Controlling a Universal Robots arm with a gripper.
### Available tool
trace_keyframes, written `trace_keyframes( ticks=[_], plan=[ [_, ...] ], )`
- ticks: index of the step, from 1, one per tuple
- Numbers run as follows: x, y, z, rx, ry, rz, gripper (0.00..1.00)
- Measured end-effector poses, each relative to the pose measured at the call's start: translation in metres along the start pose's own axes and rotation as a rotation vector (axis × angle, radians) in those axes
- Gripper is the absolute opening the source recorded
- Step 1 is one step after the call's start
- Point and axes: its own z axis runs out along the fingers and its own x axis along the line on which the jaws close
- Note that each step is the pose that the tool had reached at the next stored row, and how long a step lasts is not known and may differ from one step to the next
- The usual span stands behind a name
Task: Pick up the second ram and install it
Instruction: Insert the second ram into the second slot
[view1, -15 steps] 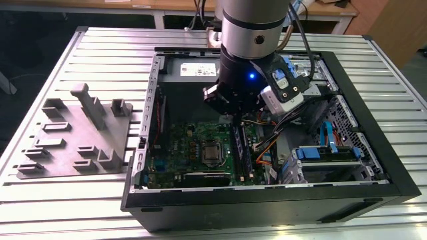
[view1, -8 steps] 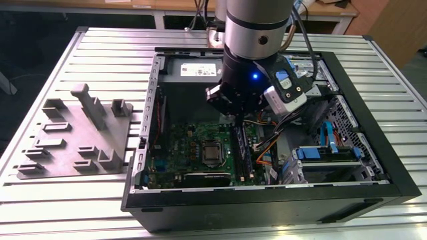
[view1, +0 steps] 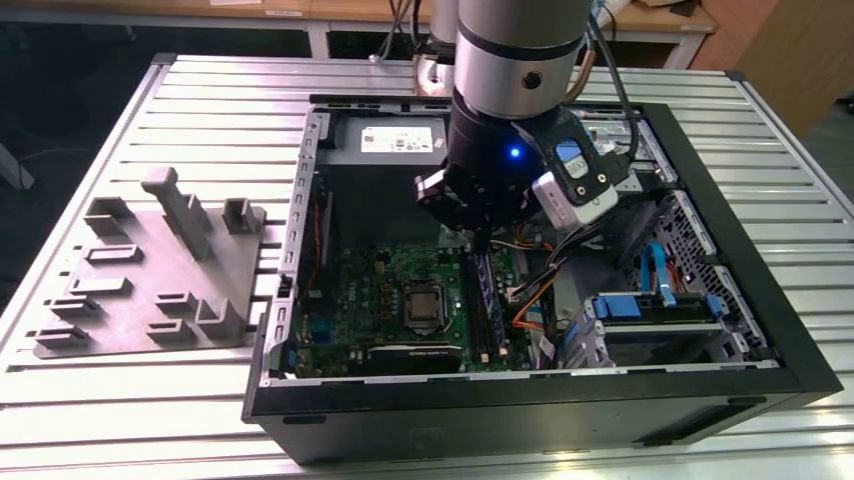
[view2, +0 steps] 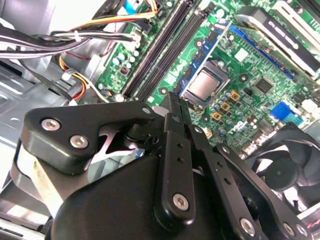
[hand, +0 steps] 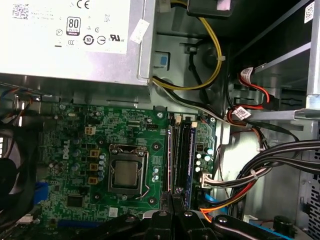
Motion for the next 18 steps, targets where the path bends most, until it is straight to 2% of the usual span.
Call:
trace_keyframes(
  ticks=[6,9,13,18],
  plan=[
    [-0.0079,-0.0005,0.0016,-0.0002,0.0006,0.000,0.11],
    [-0.0081,-0.0005,0.0067,-0.0001,0.0006,0.000,0.11],
    [-0.0082,-0.0005,0.0080,-0.0001,0.0006,0.000,0.11],
    [-0.0078,-0.0005,0.0165,-0.0001,0.0007,0.001,0.11]
  ],
)
